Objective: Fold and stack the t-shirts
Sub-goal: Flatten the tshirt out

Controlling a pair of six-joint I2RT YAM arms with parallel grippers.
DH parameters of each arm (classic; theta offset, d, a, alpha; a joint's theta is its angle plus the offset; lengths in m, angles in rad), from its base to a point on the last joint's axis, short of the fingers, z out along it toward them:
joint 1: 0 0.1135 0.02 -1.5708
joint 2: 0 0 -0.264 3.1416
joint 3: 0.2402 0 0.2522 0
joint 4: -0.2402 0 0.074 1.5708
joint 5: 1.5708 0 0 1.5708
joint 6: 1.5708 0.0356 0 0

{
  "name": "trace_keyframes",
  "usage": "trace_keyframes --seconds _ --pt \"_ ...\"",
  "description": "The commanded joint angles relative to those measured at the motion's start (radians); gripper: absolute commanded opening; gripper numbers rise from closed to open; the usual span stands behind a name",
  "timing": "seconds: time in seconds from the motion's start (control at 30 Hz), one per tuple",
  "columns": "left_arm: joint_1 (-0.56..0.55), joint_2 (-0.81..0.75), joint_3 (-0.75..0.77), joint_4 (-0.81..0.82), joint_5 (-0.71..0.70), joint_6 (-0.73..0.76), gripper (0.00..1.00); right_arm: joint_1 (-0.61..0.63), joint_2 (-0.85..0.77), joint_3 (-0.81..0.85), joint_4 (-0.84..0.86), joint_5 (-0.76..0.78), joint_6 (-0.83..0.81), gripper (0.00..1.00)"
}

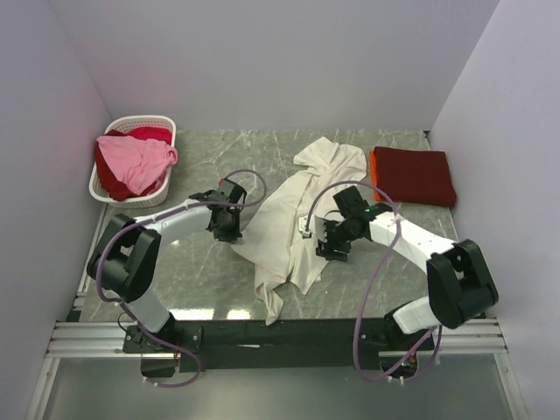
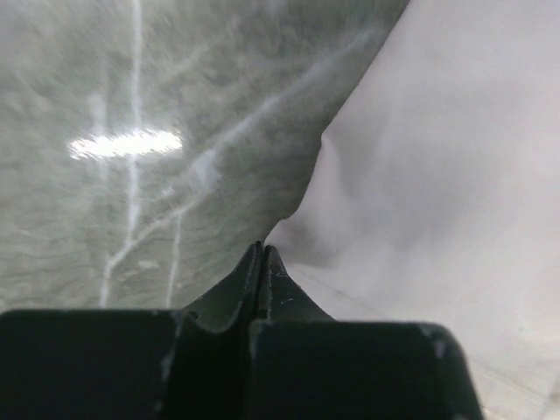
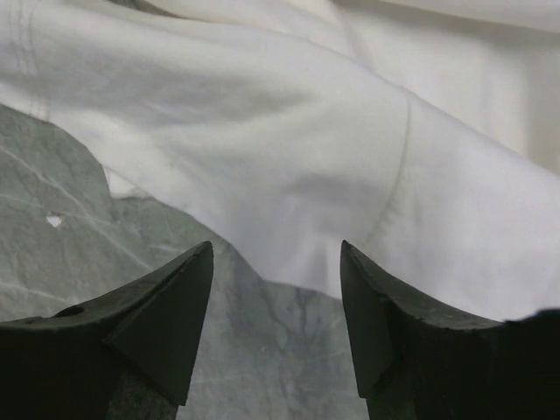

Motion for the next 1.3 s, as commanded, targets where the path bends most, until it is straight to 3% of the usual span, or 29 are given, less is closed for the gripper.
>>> trace_keyframes --seconds 0.0,0.1,0.2,0.23,0.33,0.43,0.57,0.7,0.73,0.8,0.83,0.87,1.0,1.03,1.17,1.2,1.23,1.27 --pt "0.057 -0.017 0.101 -0.038 -0.026 0.062 0.01 0.043 0.087 0.053 0.014 0.008 0.007 0.65" --pt "0.121 -0.025 0.152 -0.066 -0.006 0.103 0.01 0.059 0.133 0.05 0.031 0.062 0.024 0.61" --pt "0.189 -0.013 0.214 -0.092 0.028 0.141 0.01 0.06 0.151 0.059 0.022 0.075 0.037 0.44" --pt "0.222 0.001 0.236 -0.113 0.032 0.158 0.01 0.059 0.148 0.066 0.009 0.074 0.045 0.3" --pt "0.273 0.05 0.351 -0.143 0.052 0.187 0.01 0.05 0.098 0.076 -0.038 0.083 0.05 0.0" --pt "0.359 0.133 0.501 -0.186 0.054 0.214 0.0 -0.037 -0.009 0.067 -0.069 0.051 0.028 0.0" --pt "0.417 0.26 0.708 -0.195 0.026 0.188 0.0 -0.293 -0.128 0.069 -0.21 0.048 -0.068 0.0" --pt "0.448 0.44 1.011 -0.209 0.04 0.155 0.0 -0.436 -0.181 0.038 -0.29 0.091 -0.182 0.0" --pt "0.45 0.519 1.069 -0.244 0.042 0.151 0.0 -0.437 -0.188 0.033 -0.3 0.095 -0.191 0.06" --pt "0.453 0.602 1.193 -0.273 0.049 0.138 0.04 -0.475 -0.201 0.018 -0.32 0.103 -0.19 0.12" --pt "0.453 0.616 1.216 -0.273 0.054 0.135 0.17 -0.476 -0.218 0.012 -0.314 0.114 -0.177 0.17" --pt "0.453 0.622 1.236 -0.269 0.049 0.135 0.22 -0.479 -0.229 -0.005 -0.279 0.153 -0.168 0.17" --pt "0.451 0.538 1.142 -0.163 0.055 0.157 0.41 -0.561 -0.247 -0.002 -0.155 0.259 -0.128 0.11" --pt "0.451 0.47 1.108 -0.132 0.054 0.164 0.43 -0.59 -0.235 0.015 -0.143 0.267 -0.128 0.02" --pt "0.451 0.305 0.945 -0.042 0.072 0.207 0.52 -0.743 -0.113 0.163 -0.239 0.205 -0.148 0.01" --pt "0.45 0.237 0.915 -0.04 0.119 0.217 0.53 -0.756 -0.105 0.18 -0.288 0.156 -0.163 0.07" --pt "0.444 0.201 0.881 -0.042 0.149 0.242 0.55 -0.76 -0.099 0.19 -0.341 0.072 -0.214 0.29" --pt "0.436 0.164 0.797 -0.046 0.179 0.253 0.55 -0.756 -0.1 0.187 -0.445 0.025 -0.252 0.41"
